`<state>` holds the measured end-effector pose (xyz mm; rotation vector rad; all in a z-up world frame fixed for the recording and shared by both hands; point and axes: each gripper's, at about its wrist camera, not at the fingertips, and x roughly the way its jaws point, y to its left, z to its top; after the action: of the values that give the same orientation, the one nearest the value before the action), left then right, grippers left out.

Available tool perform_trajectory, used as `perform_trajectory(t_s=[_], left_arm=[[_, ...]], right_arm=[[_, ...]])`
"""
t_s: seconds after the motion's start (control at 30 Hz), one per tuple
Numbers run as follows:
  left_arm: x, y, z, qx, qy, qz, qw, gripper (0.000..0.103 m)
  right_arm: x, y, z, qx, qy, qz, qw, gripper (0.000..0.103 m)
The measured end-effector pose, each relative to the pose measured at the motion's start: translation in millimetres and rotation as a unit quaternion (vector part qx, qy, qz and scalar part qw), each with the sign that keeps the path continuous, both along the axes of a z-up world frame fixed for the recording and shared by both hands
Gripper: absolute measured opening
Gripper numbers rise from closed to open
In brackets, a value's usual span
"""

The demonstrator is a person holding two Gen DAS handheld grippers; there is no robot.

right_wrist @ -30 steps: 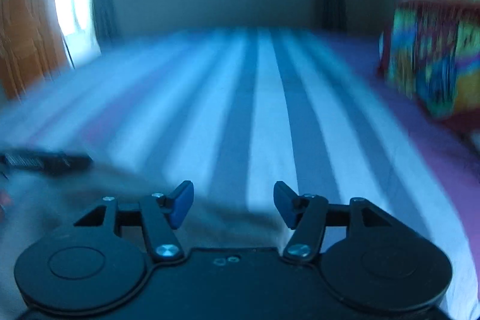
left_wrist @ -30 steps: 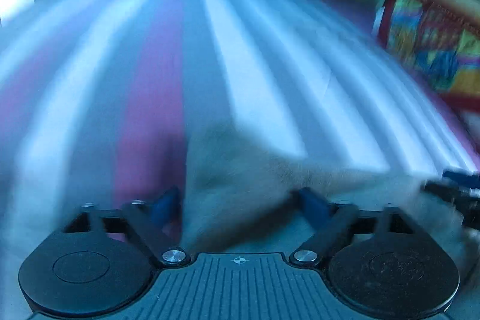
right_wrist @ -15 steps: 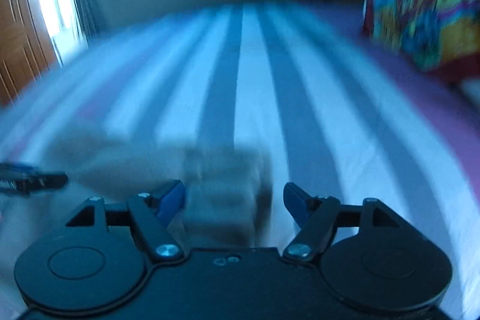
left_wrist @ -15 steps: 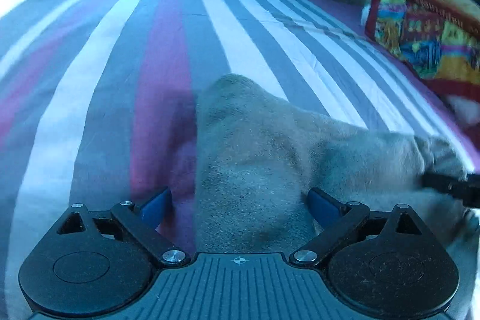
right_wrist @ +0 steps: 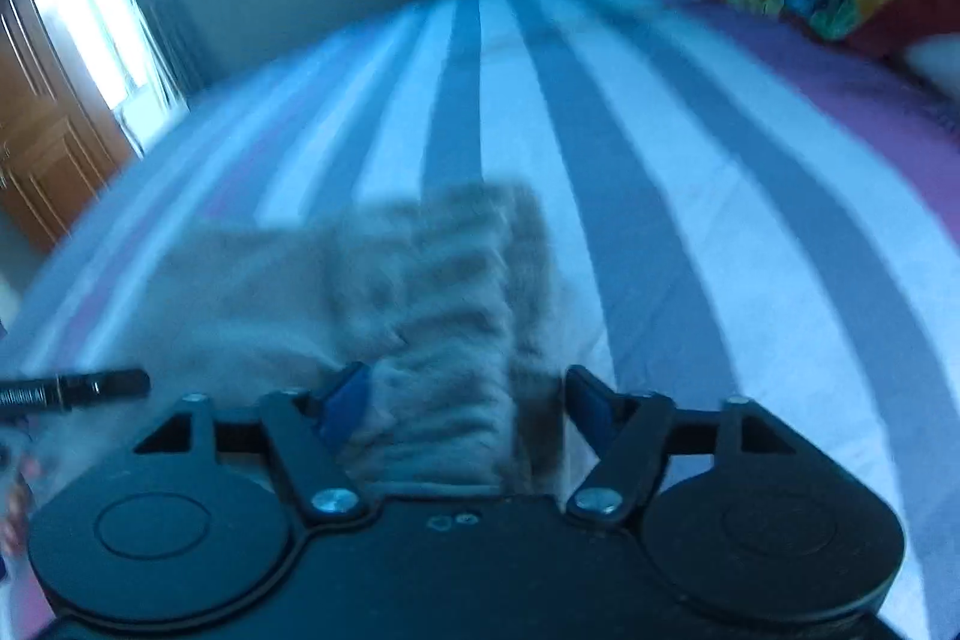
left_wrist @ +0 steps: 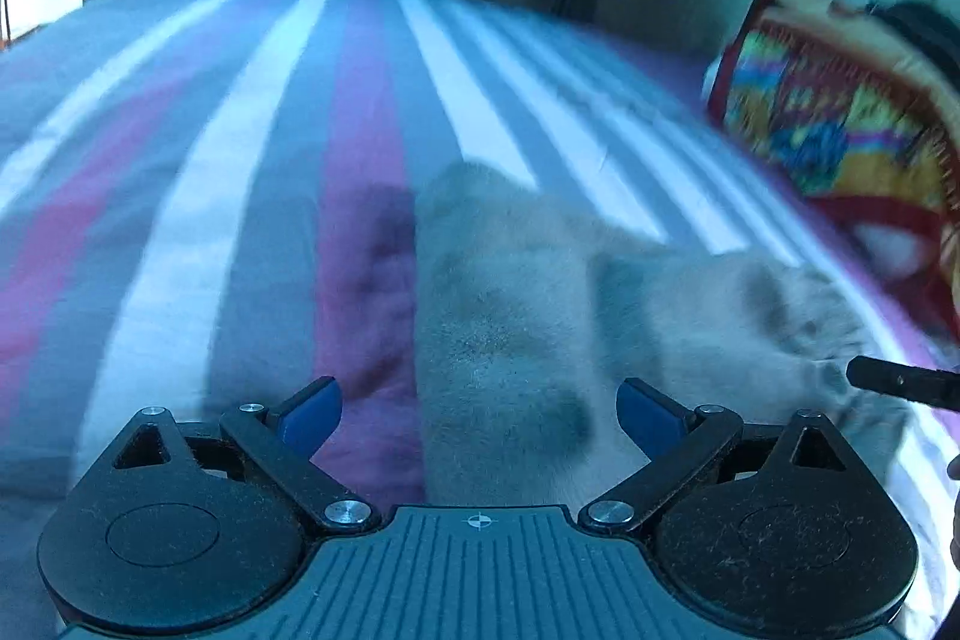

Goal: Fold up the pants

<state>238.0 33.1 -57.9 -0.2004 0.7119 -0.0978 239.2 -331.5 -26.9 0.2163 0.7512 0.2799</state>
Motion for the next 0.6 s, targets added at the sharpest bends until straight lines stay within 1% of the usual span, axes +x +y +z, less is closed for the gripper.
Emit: perform_trajectory(t_s=[0.07, 0.13, 0.17, 0.2, 0.23, 0.27, 0.3, 0.33, 0.37, 0.4, 0.43, 0.5, 0.53, 0.6], left_arm=[[-26.3, 7.1, -1.5, -0.01, -0.019, 0.012, 0.9997, 0.098], [-39.5, 13.0, -10.2, -0.028, -0.013, 0.021, 0.9993, 0.098], [-40.1, 15.1, -14.3, -0.027, -0.007, 0.024, 0.9993, 0.098], [-39.1, 13.5, -20.9, -0.015, 0.008, 0.027, 0.9995, 0.098], [-36.4, 9.2, -29.8, 0.006, 0.026, 0.026, 0.9993, 0.098], [-34.7, 6.2, -33.8, 0.017, 0.025, 0.022, 0.9993, 0.098], [-33.1, 5.7, -34.6, 0.022, 0.025, 0.022, 0.9992, 0.099], [-32.1, 6.3, -32.7, 0.016, 0.029, 0.028, 0.9991, 0.099], [-33.2, 6.4, -28.3, 0.009, 0.025, 0.032, 0.9991, 0.099], [-39.2, 6.5, -22.7, 0.007, 0.011, 0.031, 0.9994, 0.099], [-46.3, 6.8, -18.8, 0.005, -0.004, 0.028, 0.9996, 0.099], [-66.1, 10.2, -13.2, -0.009, -0.036, 0.035, 0.9987, 0.099], [-78.1, 13.1, -13.1, -0.023, -0.052, 0.038, 0.9977, 0.099], [-99.6, 18.5, -18.6, -0.038, -0.064, 0.044, 0.9963, 0.099]], right_arm=[[-15.8, -4.1, 11.0, 0.004, -0.023, -0.003, 1.0, 0.066], [-26.6, -10.4, 14.4, 0.016, -0.027, -0.003, 1.0, 0.066], [-24.9, -14.4, 13.8, 0.023, -0.027, -0.004, 0.999, 0.062], [-27.6, -16.0, 11.0, 0.031, -0.022, -0.007, 0.999, 0.056], [-31.2, -18.6, 8.6, 0.039, -0.017, -0.012, 0.999, 0.052], [-32.8, -18.3, 3.4, 0.041, -0.013, -0.015, 0.999, 0.048], [-31.2, -14.7, -4.6, 0.026, -0.003, -0.012, 1.0, 0.046], [-28.1, -10.7, -10.0, 0.001, 0.004, -0.012, 1.0, 0.046], [-26.4, -11.3, -8.3, -0.011, 0.0, -0.014, 1.0, 0.046], [-26.4, -15.4, -3.9, -0.003, 0.001, -0.019, 1.0, 0.04], [-27.6, -19.8, 0.8, 0.017, -0.002, -0.025, 1.0, 0.037], [-37.3, -32.6, 11.4, 0.053, -0.016, -0.036, 0.998, 0.041], [-42.4, -38.4, 13.2, 0.071, -0.016, -0.043, 0.996, 0.042], [-53.2, -51.9, 10.1, 0.124, -0.008, -0.051, 0.991, 0.043]])
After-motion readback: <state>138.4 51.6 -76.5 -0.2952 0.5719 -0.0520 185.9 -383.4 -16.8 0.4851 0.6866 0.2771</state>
